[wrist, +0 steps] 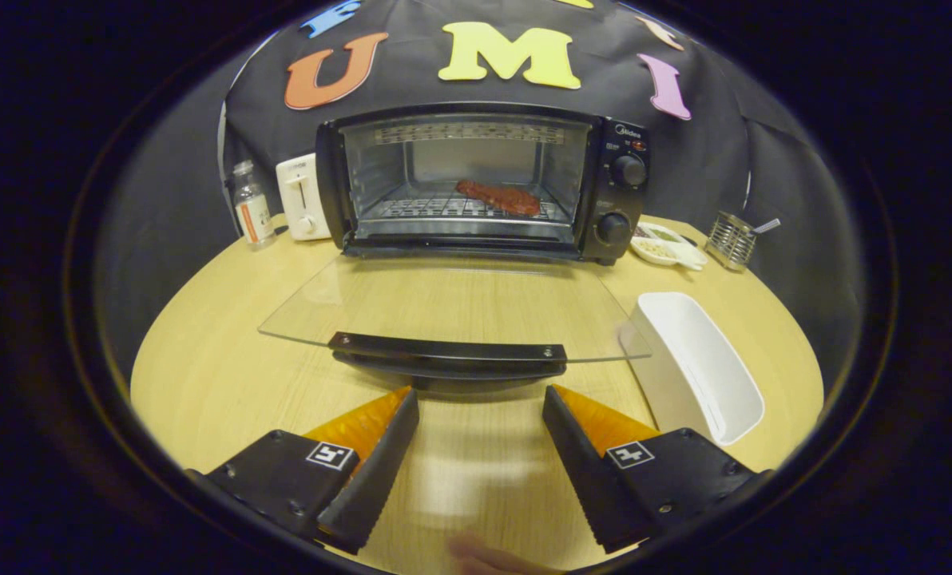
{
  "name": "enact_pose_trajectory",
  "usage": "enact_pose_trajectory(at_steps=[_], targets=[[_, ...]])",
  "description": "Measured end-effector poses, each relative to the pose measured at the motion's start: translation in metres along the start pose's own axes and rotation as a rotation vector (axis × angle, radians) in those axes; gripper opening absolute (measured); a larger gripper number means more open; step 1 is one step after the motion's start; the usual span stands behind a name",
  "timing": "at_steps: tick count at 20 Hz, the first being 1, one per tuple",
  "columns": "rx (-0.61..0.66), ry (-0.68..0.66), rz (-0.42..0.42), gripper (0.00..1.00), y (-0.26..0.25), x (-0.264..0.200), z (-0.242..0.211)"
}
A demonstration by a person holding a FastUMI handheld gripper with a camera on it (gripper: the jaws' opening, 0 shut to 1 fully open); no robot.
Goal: Open the toaster oven, put the food inside, and close the toaster oven door.
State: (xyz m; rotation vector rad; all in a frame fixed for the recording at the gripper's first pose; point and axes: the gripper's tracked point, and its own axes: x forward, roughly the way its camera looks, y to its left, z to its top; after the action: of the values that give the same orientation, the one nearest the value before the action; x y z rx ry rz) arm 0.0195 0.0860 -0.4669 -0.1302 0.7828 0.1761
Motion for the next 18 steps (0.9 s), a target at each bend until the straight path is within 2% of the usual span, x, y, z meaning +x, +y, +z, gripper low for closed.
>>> enact_pose_trajectory(at_steps=[6, 18], targets=[[-0.013, -0.028, 0.007, 1.0, 0.004, -0.006, 0.008], [-0.024, -0.132, 0.009, 1.0, 0.007, -0.029, 0.054]])
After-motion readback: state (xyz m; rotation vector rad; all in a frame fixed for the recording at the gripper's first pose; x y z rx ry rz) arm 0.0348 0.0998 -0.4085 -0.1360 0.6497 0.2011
